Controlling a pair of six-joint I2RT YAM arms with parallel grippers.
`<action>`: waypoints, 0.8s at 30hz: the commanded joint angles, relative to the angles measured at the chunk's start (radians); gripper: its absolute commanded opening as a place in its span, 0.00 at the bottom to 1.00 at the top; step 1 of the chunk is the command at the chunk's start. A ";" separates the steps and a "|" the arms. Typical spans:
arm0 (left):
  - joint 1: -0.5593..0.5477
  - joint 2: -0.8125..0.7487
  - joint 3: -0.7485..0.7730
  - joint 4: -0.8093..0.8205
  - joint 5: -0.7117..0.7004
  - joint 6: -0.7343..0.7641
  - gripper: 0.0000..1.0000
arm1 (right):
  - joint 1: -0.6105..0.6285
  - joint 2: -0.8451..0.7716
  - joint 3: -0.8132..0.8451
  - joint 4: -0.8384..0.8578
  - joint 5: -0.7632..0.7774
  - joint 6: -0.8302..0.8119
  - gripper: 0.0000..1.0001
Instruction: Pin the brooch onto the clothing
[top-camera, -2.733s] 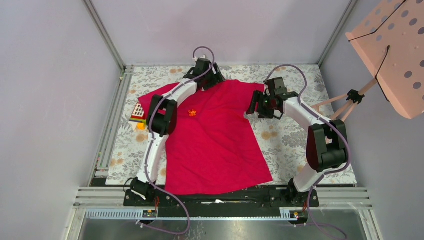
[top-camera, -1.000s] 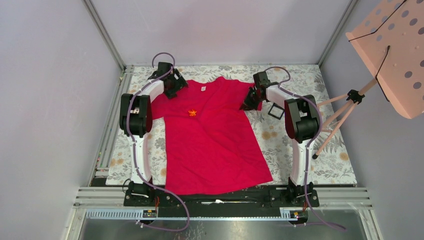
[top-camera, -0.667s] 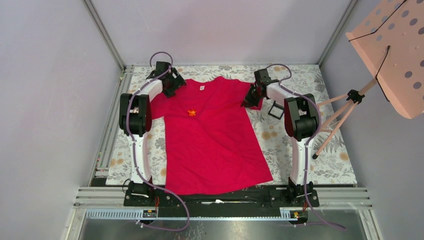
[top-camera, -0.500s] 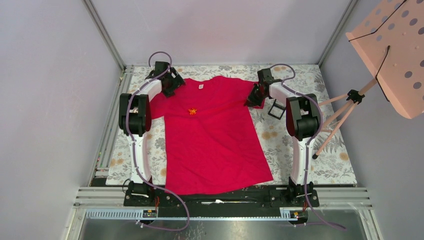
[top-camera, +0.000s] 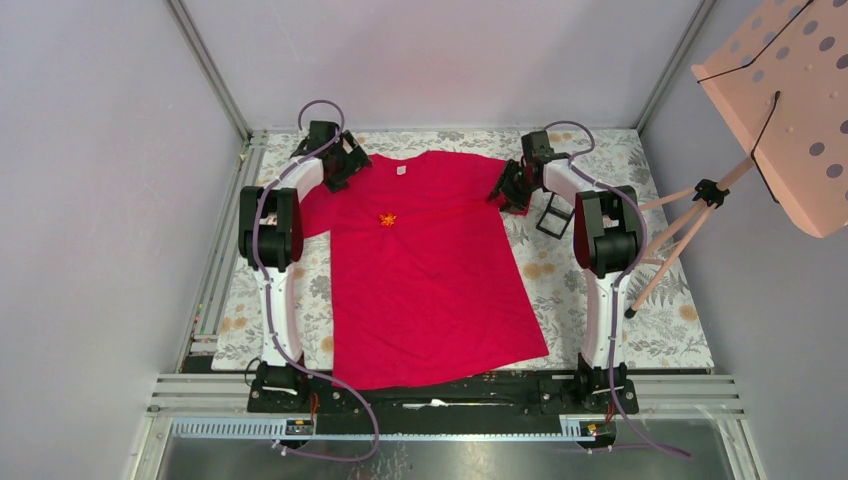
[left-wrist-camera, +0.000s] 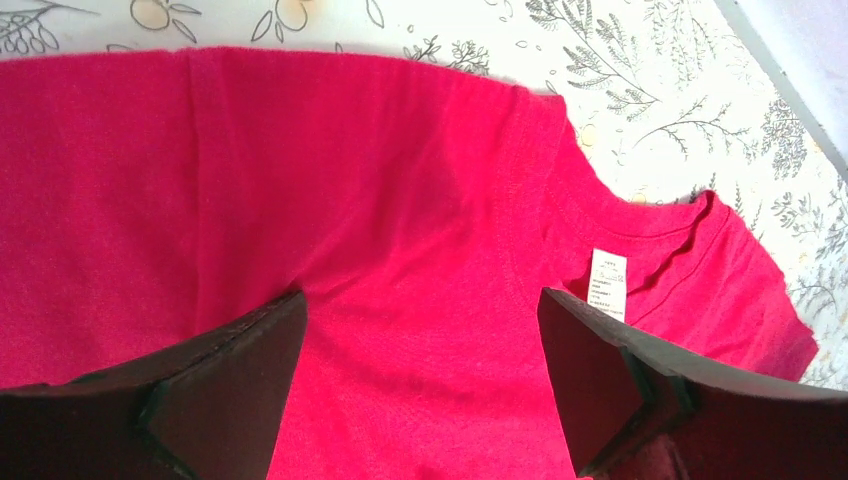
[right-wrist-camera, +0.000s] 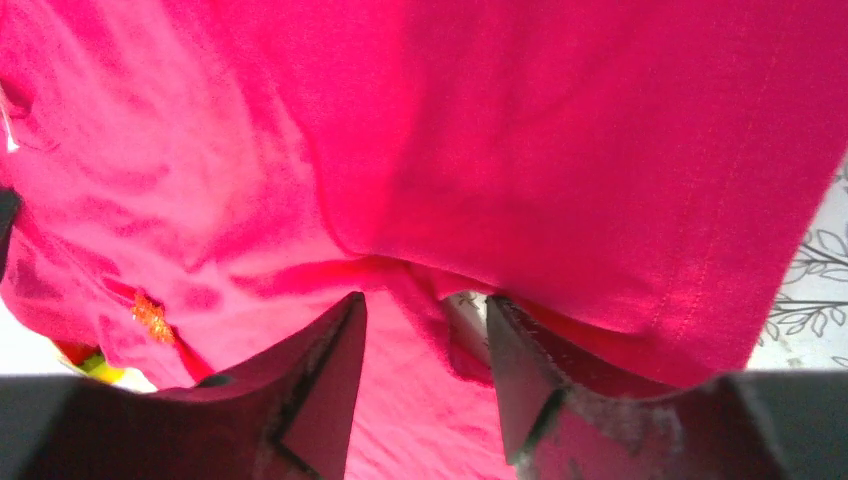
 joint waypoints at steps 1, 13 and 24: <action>0.002 -0.058 -0.019 0.053 -0.016 0.094 0.98 | -0.007 -0.073 0.028 -0.003 -0.034 -0.123 0.64; -0.064 -0.555 -0.312 0.139 -0.250 0.213 0.99 | -0.009 -0.426 -0.138 -0.068 0.112 -0.378 0.87; -0.150 -1.157 -0.651 0.073 -0.423 0.295 0.99 | -0.085 -1.048 -0.587 0.085 0.296 -0.432 0.93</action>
